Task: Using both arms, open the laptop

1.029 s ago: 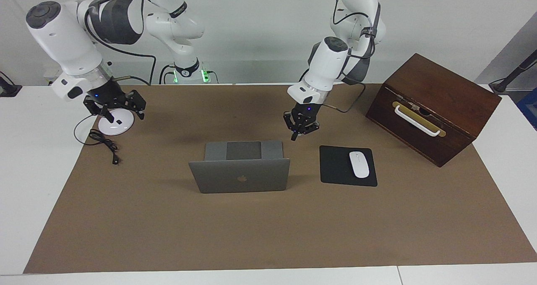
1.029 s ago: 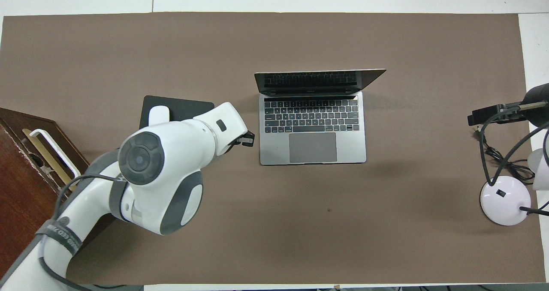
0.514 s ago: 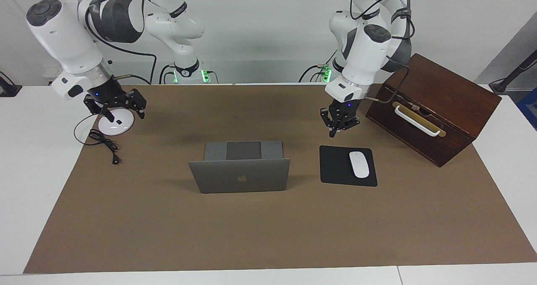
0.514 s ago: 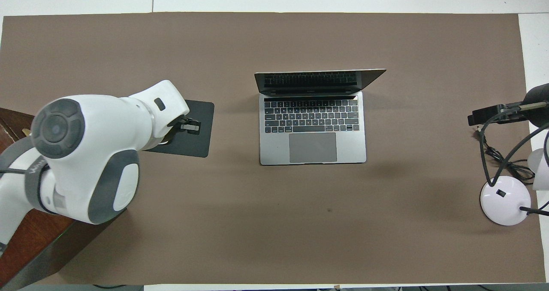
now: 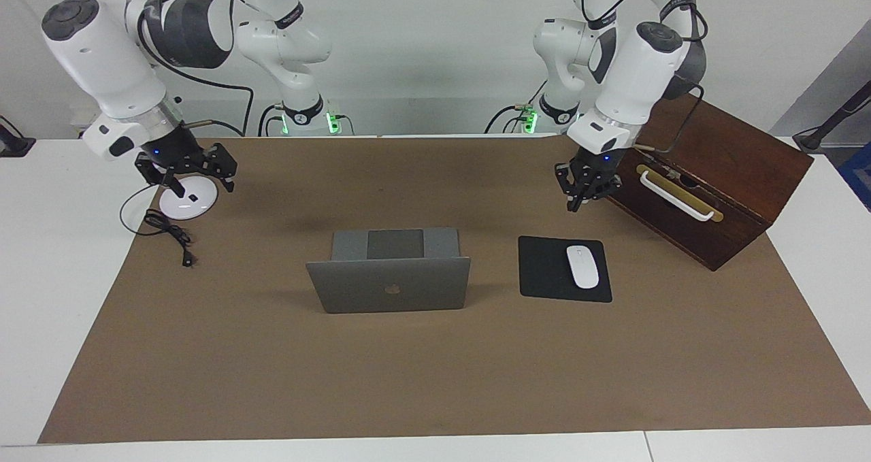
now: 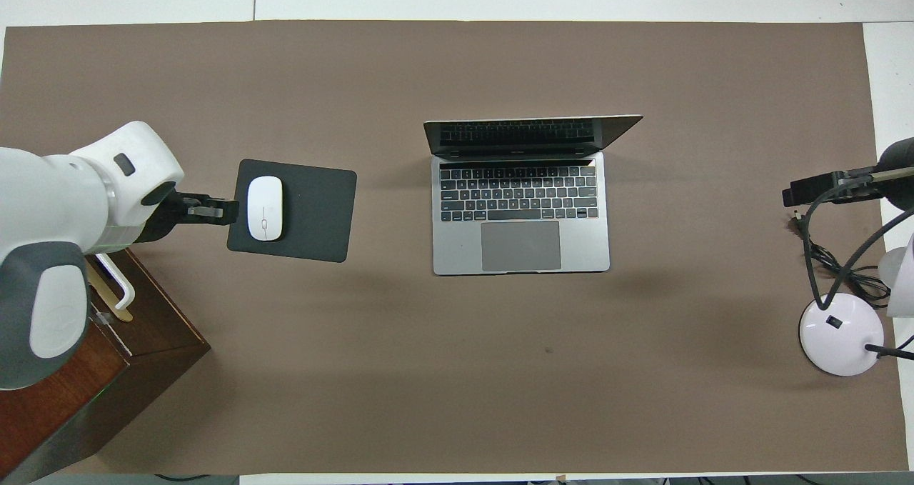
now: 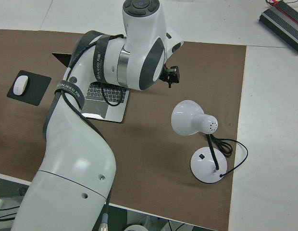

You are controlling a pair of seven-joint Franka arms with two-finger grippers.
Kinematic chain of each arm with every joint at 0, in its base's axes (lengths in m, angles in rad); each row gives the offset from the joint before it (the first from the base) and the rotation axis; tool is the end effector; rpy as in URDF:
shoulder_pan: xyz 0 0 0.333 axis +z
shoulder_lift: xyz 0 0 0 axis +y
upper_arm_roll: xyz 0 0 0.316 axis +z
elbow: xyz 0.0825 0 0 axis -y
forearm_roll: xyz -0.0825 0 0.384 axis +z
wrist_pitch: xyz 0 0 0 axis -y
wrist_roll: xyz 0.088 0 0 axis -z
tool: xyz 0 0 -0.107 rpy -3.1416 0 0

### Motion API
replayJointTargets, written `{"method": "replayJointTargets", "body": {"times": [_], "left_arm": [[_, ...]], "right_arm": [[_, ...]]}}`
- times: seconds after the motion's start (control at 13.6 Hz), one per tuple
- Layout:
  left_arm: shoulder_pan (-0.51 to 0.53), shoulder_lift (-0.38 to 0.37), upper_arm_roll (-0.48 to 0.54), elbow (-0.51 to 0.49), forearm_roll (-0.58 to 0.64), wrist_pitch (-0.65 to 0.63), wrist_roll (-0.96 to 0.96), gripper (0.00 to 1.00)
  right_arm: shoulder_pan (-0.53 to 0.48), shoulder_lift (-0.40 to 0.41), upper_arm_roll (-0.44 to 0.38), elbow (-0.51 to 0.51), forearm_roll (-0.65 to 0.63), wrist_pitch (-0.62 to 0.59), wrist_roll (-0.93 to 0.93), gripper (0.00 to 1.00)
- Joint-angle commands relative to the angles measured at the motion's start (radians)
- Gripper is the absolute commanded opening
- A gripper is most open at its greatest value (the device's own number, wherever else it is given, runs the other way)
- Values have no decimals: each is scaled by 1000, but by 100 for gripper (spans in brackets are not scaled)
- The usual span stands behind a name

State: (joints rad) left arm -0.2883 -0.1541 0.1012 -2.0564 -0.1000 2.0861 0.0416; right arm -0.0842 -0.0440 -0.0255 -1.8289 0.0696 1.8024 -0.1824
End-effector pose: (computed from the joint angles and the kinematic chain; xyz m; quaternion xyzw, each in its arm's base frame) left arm 0.5195 -0.1011 0.5217 0.9901 -0.0929 0.0870 0.0598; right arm 0.5485 -0.0548 0.5461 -0.9990 -0.0286 -0.0137 0.0329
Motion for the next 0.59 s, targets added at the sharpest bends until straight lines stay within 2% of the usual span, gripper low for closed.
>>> {"method": "replayJointTargets", "body": {"times": [0.0,0.22,0.51], "left_arm": [[76,-5,-11,64,16,-87,24,100],[161,-5,-11,108,16,-145,27,100],[233,1,-9,124,16,-150,26,100]], "right_arm": [[0,-5,3,17,-13,-29,17,100],[-2,-5,3,19,-13,-29,17,100],[0,-1,4,46,-19,-57,15,100]]}}
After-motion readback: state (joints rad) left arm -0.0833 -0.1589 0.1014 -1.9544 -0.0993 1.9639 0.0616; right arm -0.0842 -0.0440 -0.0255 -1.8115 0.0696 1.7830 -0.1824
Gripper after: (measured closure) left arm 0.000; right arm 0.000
